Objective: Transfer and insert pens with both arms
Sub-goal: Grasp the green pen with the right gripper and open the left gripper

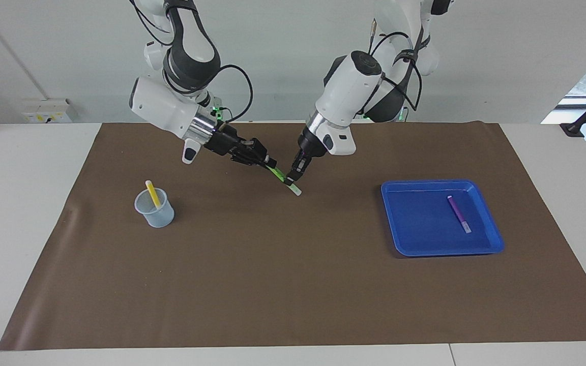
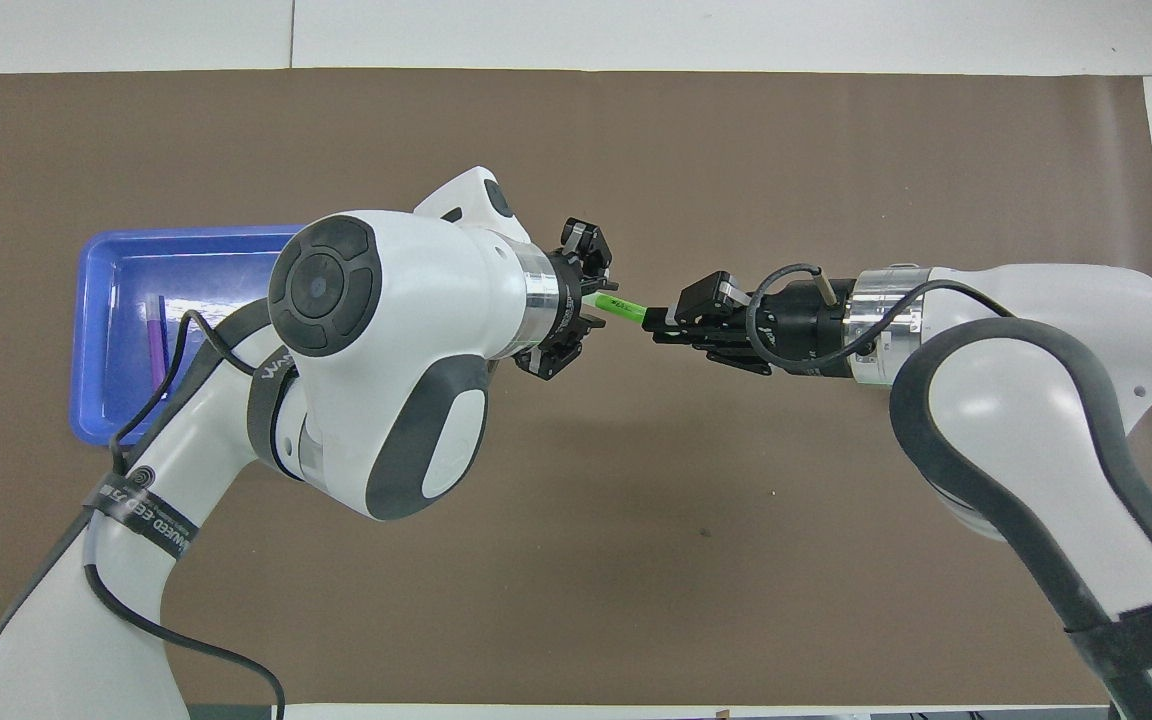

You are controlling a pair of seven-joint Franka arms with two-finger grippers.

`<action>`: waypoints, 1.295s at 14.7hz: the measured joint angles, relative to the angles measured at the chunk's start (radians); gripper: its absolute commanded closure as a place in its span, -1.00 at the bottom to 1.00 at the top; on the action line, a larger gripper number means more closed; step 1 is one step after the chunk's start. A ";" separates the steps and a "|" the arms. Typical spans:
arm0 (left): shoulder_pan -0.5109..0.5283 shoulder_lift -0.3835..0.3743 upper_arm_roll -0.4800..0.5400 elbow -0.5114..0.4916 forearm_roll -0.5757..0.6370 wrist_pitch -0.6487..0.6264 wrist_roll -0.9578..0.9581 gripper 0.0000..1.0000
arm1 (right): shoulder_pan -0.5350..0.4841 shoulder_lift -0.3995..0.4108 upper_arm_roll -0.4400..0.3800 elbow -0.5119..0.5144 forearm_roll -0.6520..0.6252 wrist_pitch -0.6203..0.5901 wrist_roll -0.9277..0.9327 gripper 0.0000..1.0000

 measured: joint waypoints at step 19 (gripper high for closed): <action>0.656 -0.062 0.023 -0.324 0.157 -0.021 1.654 -1.00 | -0.306 0.054 -0.012 0.302 -1.208 -0.477 -0.524 1.00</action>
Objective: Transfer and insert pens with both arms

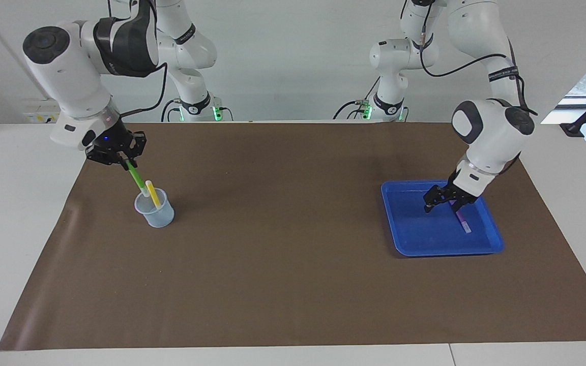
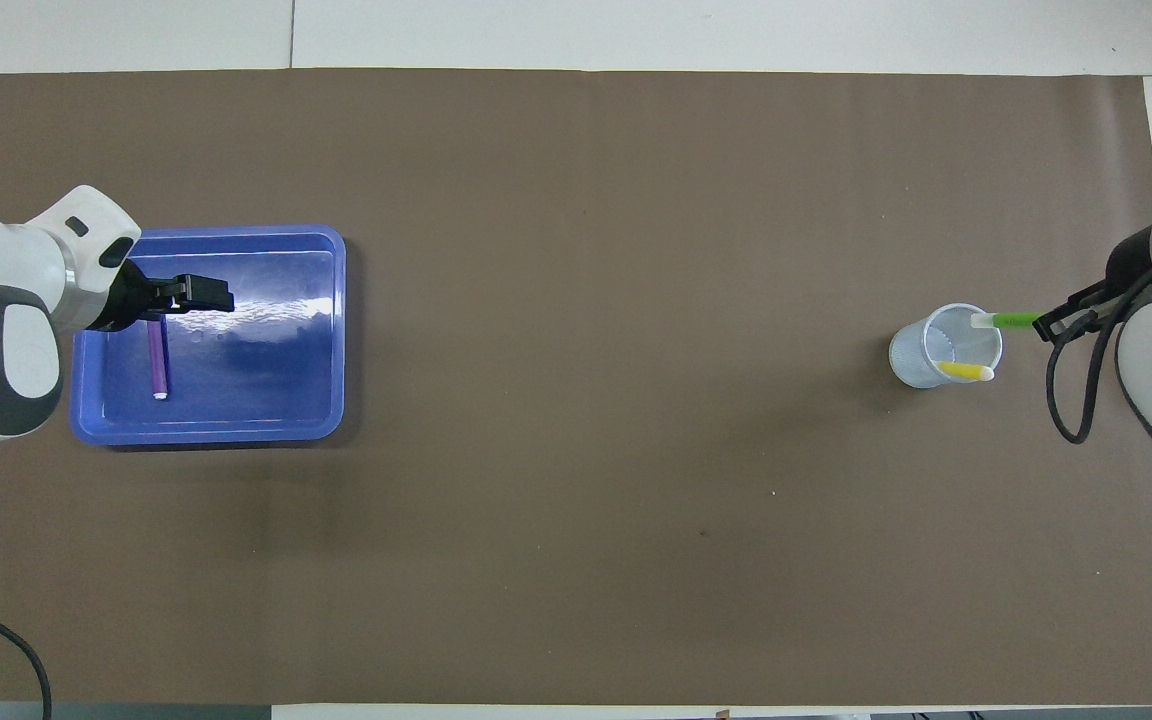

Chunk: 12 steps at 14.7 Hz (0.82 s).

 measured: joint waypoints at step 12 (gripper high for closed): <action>0.082 0.107 -0.003 -0.026 0.140 0.111 0.016 0.26 | -0.027 0.001 0.001 -0.160 -0.005 0.172 -0.002 -1.00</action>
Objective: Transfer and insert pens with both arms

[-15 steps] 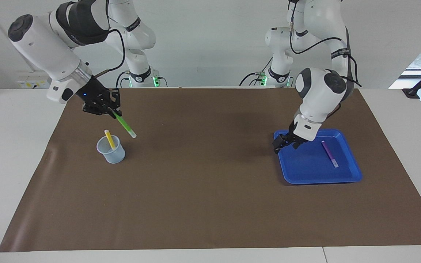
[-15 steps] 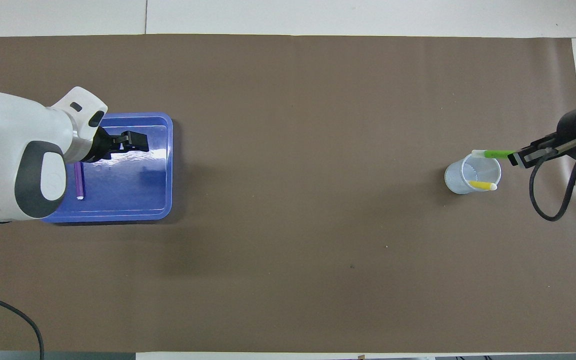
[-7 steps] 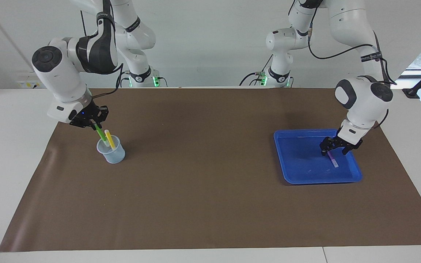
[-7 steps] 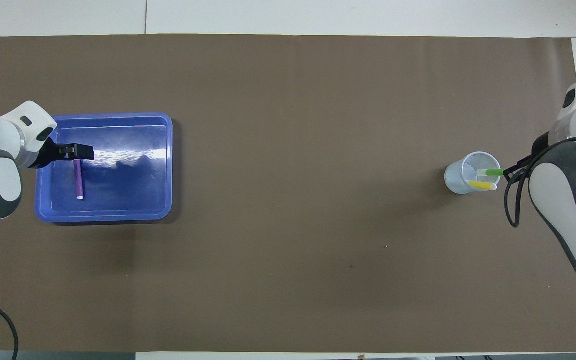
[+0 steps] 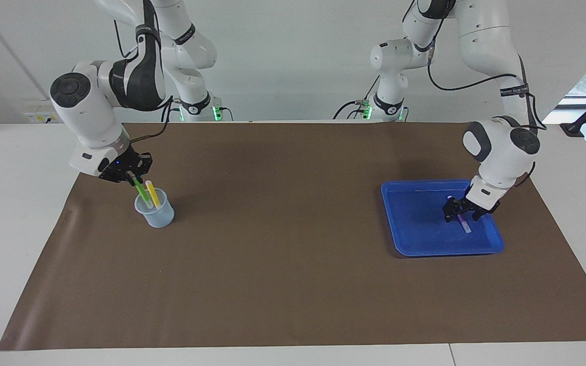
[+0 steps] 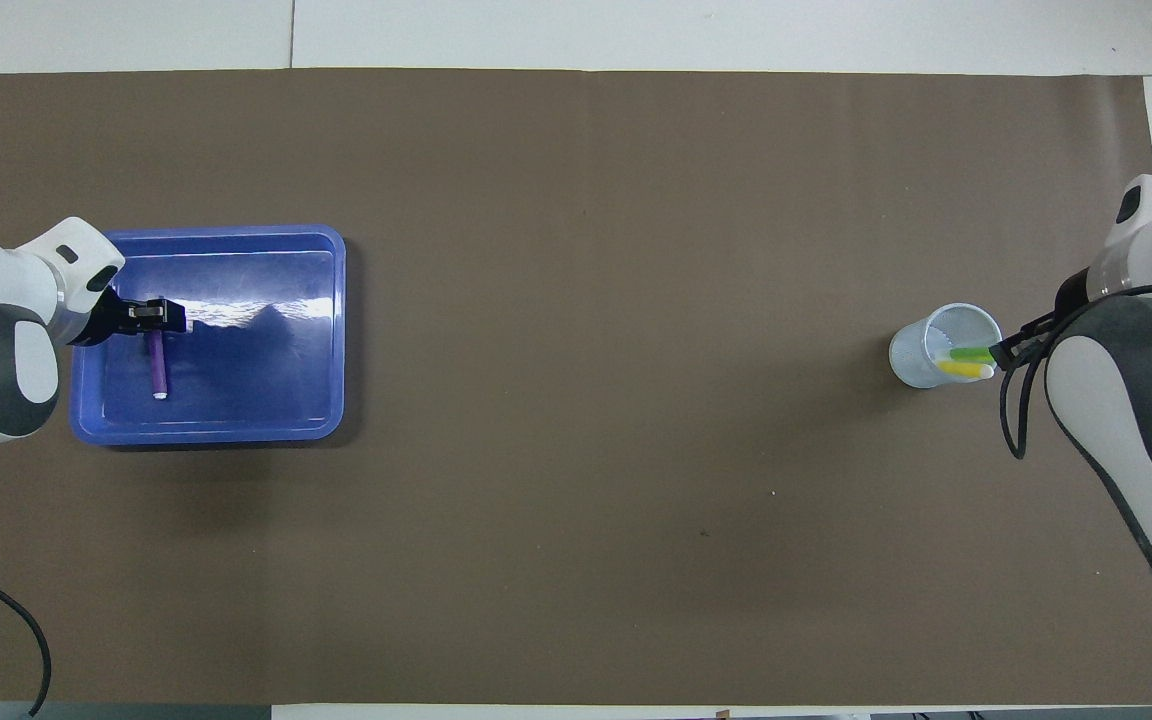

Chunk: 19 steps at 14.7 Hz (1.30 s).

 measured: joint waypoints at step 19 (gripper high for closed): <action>-0.219 -0.162 -0.031 0.254 -0.105 -0.422 -0.804 1.00 | 0.247 -0.050 0.019 0.071 1.074 0.161 0.692 -1.00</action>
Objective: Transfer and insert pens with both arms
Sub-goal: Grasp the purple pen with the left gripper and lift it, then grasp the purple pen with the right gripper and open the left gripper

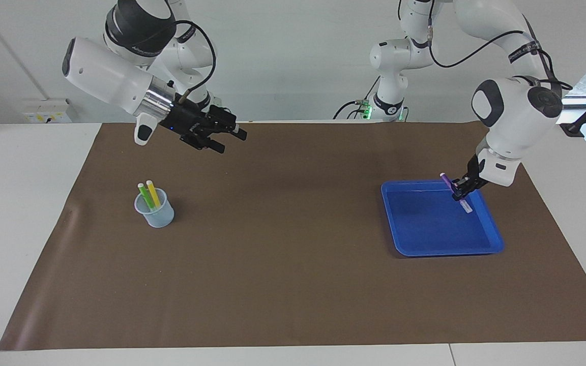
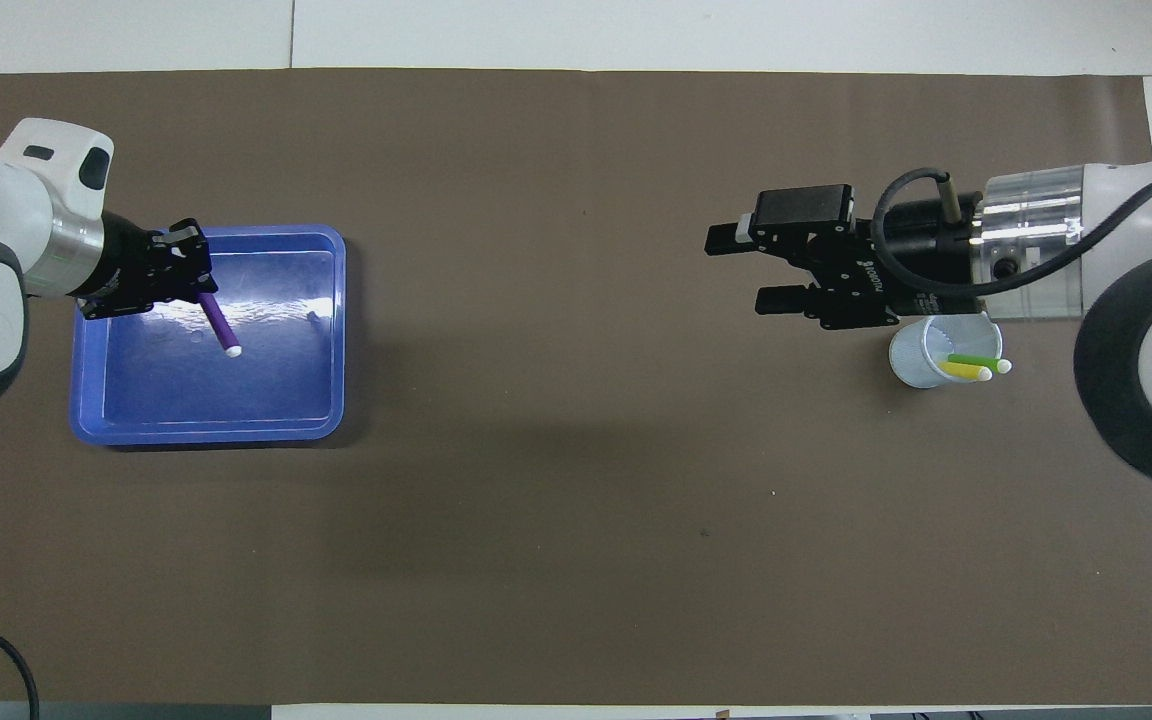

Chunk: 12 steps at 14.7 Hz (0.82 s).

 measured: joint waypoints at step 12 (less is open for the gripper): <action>-0.314 0.029 -0.003 0.091 -0.197 0.149 -0.674 1.00 | 0.287 -0.022 0.003 -0.243 0.435 0.459 -0.185 -0.97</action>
